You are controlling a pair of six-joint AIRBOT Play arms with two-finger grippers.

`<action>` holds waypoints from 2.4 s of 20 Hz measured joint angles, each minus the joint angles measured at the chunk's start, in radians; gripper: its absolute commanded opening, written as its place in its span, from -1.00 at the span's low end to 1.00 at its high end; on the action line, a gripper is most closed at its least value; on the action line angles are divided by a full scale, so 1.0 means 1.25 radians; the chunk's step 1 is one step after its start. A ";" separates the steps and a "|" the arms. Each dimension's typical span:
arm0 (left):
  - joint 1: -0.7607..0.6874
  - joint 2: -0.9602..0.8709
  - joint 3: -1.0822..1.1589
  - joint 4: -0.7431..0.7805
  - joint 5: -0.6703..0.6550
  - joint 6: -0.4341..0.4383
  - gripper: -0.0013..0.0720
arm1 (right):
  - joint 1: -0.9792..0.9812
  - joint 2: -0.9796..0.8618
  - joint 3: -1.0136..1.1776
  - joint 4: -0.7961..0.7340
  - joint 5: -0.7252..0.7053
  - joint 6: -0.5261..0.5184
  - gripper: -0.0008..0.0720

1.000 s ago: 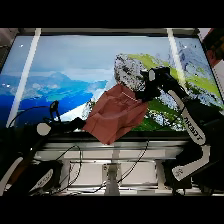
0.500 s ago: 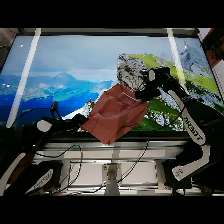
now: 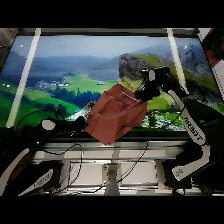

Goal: Fold the clothes and pants, and hang the long-sleeved shirts on hangers.

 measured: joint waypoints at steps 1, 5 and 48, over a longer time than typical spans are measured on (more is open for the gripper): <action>-0.002 -0.004 0.002 0.000 0.010 0.001 -0.93 | 0.000 0.001 0.000 0.007 -0.003 0.000 -0.92; -0.001 -0.012 0.048 0.000 0.056 0.018 -0.93 | 0.000 0.034 -0.001 0.047 -0.049 -0.015 -0.92; 0.134 -0.235 0.747 0.257 -0.255 0.335 0.94 | 0.266 0.674 -0.678 0.009 -0.636 0.428 0.46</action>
